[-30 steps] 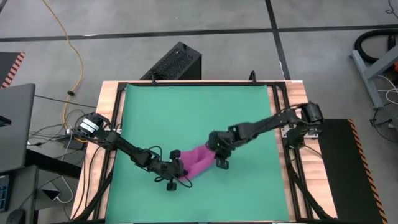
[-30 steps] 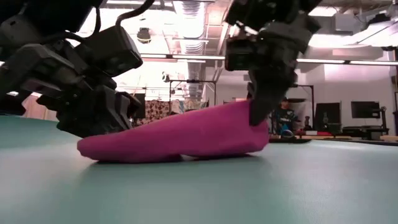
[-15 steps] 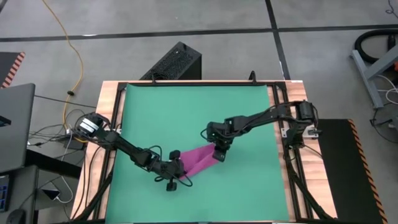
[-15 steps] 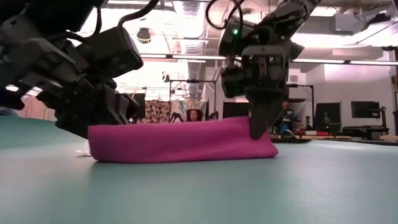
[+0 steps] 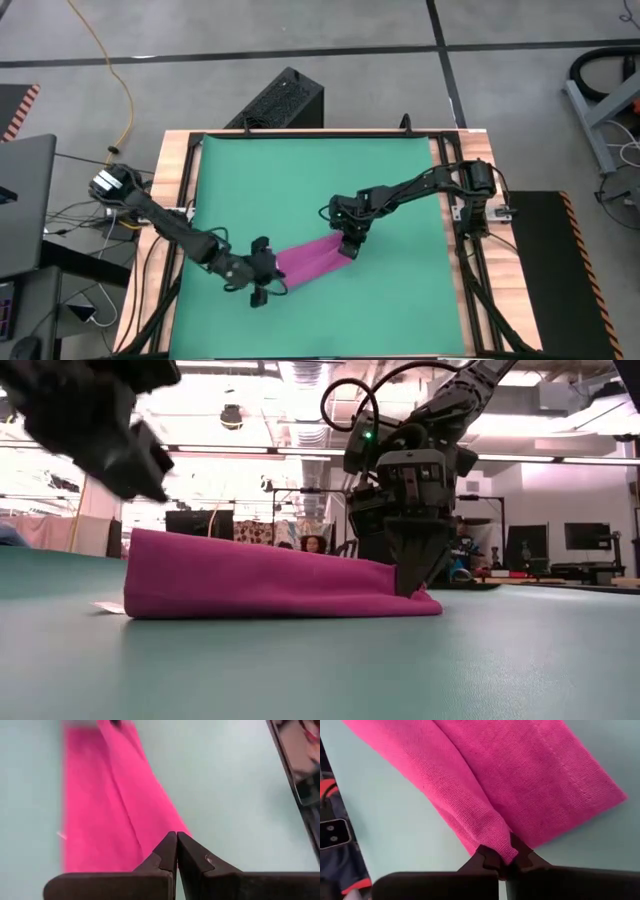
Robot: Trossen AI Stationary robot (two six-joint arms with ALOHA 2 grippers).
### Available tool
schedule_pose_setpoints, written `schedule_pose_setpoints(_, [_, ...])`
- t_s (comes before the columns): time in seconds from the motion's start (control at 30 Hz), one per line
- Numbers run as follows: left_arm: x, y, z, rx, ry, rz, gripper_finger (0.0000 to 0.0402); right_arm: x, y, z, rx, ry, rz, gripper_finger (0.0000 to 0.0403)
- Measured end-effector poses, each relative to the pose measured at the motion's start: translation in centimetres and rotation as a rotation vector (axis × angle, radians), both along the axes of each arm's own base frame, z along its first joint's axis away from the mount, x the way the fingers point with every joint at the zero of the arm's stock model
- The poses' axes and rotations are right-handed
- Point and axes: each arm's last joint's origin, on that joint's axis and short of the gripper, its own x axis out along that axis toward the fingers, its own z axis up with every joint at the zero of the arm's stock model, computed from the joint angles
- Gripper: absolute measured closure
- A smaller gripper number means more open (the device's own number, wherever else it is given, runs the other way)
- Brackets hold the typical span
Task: Roll towel
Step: Roll the pink towel
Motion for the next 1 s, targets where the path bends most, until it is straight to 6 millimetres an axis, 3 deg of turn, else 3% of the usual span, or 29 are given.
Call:
schedule_pose_setpoints(0.17, [-0.2,-2.5,0.8,0.19,-0.009,0.004,0.0402,0.1,-0.1,0.0,0.015,-0.009,-0.016,0.0389])
schedule_pose_setpoints(0.4, [3.5,-8.1,0.5,0.439,0.07,-0.141,0.0402,0.3,-0.1,0.0,0.025,-0.013,-0.039,0.0389])
schedule_pose_setpoints(0.53, [4.9,-9.9,0.7,0.533,0.16,-0.185,0.0402,0.3,-0.1,0.0,0.031,-0.011,-0.048,0.0389])
schedule_pose_setpoints(0.63, [5.2,-10.0,1.3,0.575,0.179,-0.171,0.0402,0.4,-0.1,0.0,0.06,-0.013,-0.048,0.0389])
schedule_pose_setpoints(1.0, [5.1,-8.5,0.4,0.701,0.278,-0.13,0.0402,0.7,-0.1,0.2,0.143,-0.056,-0.028,0.0389])
